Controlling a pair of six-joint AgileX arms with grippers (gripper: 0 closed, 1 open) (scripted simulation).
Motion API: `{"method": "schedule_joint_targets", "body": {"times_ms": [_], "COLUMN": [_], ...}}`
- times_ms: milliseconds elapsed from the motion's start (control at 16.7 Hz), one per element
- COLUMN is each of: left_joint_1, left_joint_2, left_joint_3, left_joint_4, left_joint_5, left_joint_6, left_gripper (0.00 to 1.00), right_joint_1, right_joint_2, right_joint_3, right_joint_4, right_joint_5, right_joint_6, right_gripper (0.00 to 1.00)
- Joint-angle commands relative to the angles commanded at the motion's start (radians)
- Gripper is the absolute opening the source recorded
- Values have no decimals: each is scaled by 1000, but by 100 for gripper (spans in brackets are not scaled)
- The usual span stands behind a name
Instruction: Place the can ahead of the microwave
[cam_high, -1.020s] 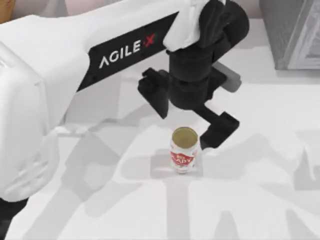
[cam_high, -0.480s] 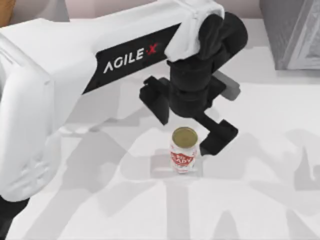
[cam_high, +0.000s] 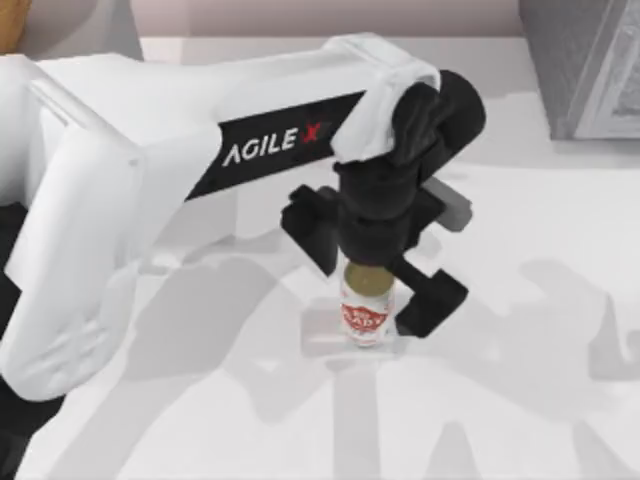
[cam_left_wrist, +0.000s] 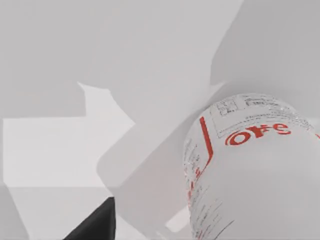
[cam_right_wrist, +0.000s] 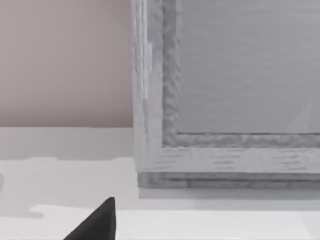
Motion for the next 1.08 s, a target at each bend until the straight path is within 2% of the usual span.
{"method": "schedule_joint_targets", "body": {"times_ms": [780, 1080], "left_joint_1": [0, 0], "left_joint_2": [0, 0], "left_joint_3": [0, 0], "left_joint_4": [0, 0], "left_joint_5": [0, 0], "left_joint_6": [0, 0], "left_gripper": [2, 0], "right_joint_1": [0, 0], "right_joint_2": [0, 0], "right_joint_3": [0, 0], "right_joint_4": [0, 0], "right_joint_5": [0, 0], "right_joint_6": [0, 0], "right_gripper": [100, 100]}}
